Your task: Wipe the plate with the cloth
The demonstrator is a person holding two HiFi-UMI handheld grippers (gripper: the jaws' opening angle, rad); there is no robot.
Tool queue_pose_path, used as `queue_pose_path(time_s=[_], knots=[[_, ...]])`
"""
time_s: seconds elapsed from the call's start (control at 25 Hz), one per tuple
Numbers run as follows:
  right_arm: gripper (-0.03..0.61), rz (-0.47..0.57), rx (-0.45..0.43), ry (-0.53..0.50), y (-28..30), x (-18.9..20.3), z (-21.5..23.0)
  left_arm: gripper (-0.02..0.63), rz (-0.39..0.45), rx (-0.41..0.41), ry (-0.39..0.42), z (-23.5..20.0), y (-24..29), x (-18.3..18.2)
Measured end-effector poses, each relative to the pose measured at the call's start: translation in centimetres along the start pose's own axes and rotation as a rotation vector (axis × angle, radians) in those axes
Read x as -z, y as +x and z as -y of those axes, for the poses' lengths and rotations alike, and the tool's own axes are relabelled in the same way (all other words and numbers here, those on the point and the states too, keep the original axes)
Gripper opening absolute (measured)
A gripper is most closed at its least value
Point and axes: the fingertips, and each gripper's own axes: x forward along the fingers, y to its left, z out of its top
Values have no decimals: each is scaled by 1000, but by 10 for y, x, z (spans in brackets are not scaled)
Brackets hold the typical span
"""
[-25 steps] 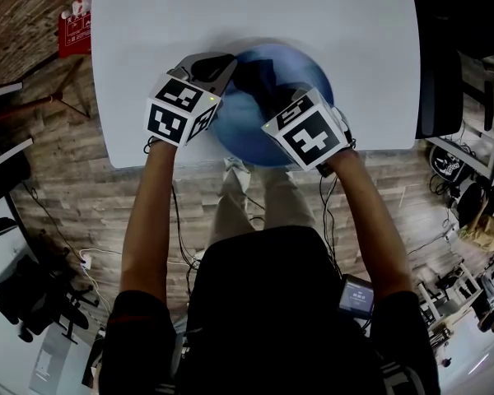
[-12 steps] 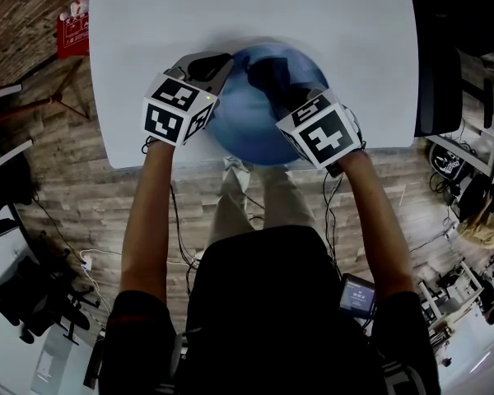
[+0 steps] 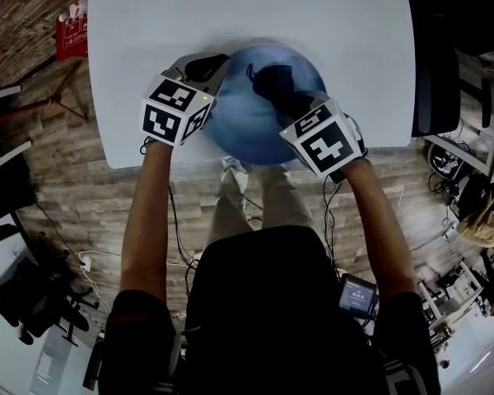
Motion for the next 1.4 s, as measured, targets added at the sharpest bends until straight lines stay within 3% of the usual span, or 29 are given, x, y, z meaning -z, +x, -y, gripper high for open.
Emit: queue_pose_path(time_s=[0.56,1.4], knots=[[60,-25,-37,19,-4,28,-16,29,-6,-8,7,-1,1,1],[60,-73,-100,-91,4,28,-57,29,-3,-16,2,-1,0,1]])
